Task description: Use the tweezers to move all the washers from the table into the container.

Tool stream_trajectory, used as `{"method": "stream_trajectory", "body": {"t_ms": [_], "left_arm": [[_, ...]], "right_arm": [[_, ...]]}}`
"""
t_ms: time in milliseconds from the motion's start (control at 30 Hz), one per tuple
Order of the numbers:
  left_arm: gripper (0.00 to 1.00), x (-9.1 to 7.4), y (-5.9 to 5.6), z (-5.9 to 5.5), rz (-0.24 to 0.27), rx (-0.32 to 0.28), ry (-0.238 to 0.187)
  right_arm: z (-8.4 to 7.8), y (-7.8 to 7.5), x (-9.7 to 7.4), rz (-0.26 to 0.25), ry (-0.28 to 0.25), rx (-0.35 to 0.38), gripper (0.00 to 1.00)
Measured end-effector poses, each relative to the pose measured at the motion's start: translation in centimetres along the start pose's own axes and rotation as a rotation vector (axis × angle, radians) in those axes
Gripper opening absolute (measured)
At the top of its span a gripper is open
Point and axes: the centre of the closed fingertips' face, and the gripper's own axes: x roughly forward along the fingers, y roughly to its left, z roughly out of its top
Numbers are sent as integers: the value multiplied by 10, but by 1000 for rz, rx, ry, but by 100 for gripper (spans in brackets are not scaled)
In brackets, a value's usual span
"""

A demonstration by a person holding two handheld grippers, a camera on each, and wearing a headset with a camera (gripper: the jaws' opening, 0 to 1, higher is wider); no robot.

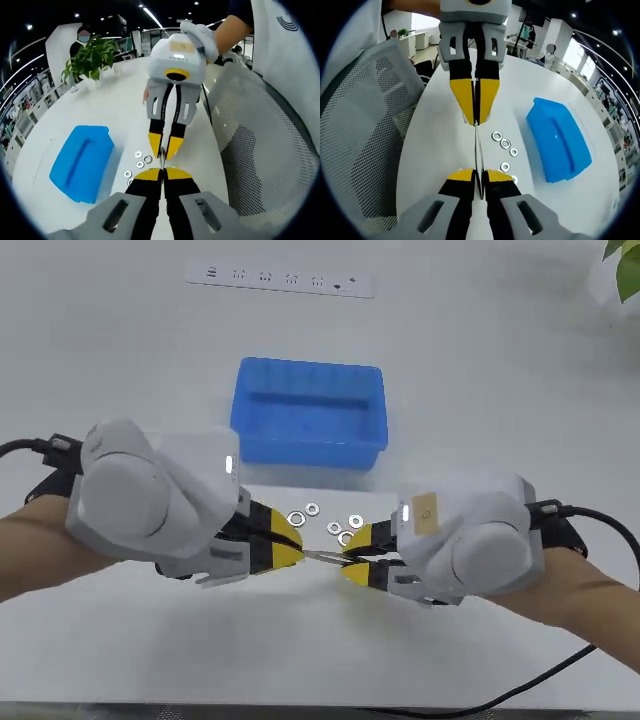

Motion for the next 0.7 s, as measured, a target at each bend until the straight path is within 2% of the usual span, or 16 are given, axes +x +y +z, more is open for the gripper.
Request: {"method": "stream_trajectory", "body": {"t_ms": [100,233,367,533,700], "left_arm": [[5,2,-1,12,-2,5,-30],[5,7,1,30,3,-4,-76],[5,16,-1,48,-11,4,-117],[5,27,0,63,-21,14,-148],[5,34,-2,71,-40,26,-171]], "right_arm": [[-1,-2,-6,-37,-47,32,9],[-3,-5,-12,-61,-98,81,9],[-6,-5,-18,-69,-121,102,9],[-11,-7,-23,-77,-142,120,9],[-13,-8,-26,-70,-164,133,9]]}}
